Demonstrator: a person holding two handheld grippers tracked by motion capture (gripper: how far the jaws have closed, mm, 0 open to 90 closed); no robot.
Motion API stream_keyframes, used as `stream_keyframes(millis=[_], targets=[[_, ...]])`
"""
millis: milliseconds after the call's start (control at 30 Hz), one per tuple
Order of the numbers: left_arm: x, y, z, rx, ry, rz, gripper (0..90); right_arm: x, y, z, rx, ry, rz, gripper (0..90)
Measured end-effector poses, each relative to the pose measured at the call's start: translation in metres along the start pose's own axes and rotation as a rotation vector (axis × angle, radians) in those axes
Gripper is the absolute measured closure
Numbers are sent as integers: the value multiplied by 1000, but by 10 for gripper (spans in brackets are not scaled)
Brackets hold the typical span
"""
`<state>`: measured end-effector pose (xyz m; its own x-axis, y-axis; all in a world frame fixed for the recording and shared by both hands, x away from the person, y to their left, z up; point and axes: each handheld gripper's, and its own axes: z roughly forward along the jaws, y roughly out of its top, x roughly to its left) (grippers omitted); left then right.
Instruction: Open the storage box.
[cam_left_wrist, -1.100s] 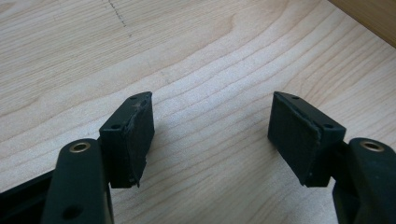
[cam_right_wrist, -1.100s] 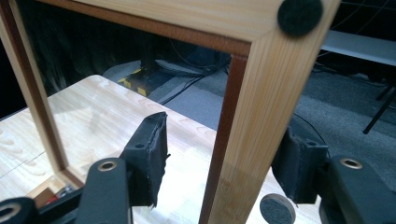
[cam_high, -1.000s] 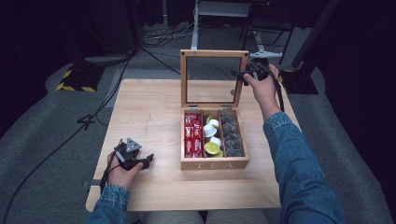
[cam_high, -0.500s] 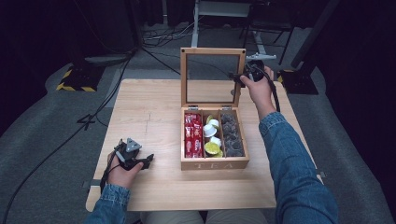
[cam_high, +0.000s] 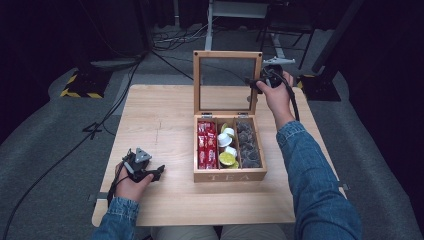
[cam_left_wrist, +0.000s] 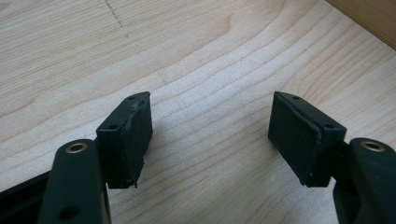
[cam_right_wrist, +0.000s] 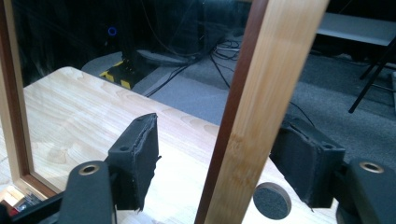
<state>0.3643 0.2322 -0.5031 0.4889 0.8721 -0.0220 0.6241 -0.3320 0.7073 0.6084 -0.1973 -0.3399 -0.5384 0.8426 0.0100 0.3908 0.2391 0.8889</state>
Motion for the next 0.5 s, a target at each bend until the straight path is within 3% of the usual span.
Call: stream_keyframes(millis=[267,433,500], targets=[[1,3,3,0,-5,2,276,5,5,-26,-12,5,-13,335],[0,6,6,4,2,-5,260,17,9,-46,-22,40,-11,347],[0,7,8,9,1,-6,249,28,11,-58,-26,64,-30,349]])
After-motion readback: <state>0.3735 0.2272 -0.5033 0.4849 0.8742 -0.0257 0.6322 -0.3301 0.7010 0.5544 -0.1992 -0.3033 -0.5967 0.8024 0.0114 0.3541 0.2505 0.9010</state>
